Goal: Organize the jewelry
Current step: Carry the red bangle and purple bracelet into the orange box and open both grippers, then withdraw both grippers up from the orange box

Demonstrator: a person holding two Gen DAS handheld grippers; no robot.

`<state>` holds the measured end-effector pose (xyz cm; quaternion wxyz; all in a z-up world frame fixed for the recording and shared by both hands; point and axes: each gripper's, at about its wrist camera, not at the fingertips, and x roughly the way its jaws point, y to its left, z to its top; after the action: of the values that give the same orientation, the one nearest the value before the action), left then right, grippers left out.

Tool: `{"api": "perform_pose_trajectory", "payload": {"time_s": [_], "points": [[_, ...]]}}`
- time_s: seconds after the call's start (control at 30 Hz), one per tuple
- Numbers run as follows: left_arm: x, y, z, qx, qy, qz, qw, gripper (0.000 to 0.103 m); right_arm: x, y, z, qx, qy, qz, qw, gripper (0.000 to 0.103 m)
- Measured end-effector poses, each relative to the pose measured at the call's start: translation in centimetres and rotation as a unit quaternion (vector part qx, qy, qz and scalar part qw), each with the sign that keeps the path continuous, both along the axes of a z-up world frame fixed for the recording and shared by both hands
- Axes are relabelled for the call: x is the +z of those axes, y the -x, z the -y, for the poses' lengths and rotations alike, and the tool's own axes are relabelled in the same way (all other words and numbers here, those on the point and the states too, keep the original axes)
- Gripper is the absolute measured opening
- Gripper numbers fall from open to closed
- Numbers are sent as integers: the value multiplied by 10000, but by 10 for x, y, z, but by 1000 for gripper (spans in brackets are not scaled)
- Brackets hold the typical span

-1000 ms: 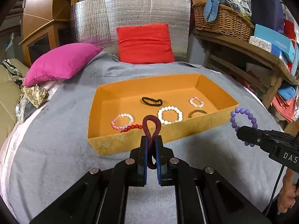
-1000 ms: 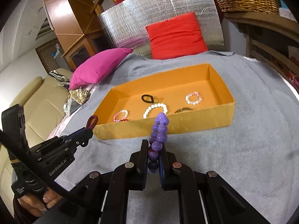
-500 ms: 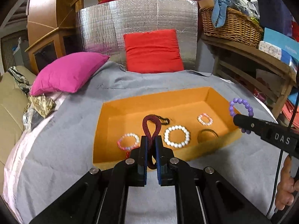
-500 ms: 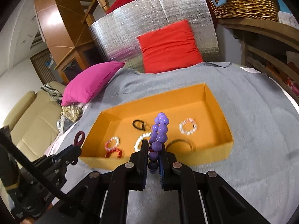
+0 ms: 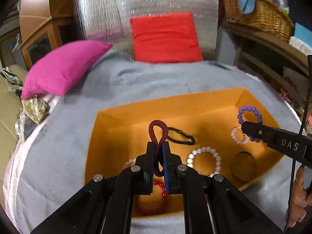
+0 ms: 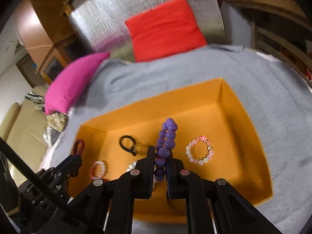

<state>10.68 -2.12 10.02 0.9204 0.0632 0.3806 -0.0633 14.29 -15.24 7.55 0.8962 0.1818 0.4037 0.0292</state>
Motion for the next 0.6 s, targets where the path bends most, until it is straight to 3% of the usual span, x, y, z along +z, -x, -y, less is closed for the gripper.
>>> {"api": "perform_pose_trajectory", "payload": {"time_s": [0.1, 0.2, 0.33, 0.47, 0.57, 0.6], "points": [[-11, -10, 1, 64, -12, -185, 9998, 10, -12, -15, -1, -84, 156, -233, 9996, 12], [-18, -15, 6, 53, -143, -289, 9995, 34, -14, -21, 2, -188, 213, -264, 9992, 13], [-15, -8, 7, 97, -311, -124, 9994, 56, -11, -14, 11, -375, 214, -191, 9989, 24], [3, 12, 5, 147, -343, 180, 9991, 63, 5, 5, 14, -408, 282, 22, 9988, 24], [23, 29, 1, 306, -408, 464, 9976, 77, 24, 33, 9, -324, 511, 179, 9980, 25], [30, 35, -1, 367, -394, 576, 9969, 80, 29, 38, 8, -302, 529, 200, 9979, 31]]}}
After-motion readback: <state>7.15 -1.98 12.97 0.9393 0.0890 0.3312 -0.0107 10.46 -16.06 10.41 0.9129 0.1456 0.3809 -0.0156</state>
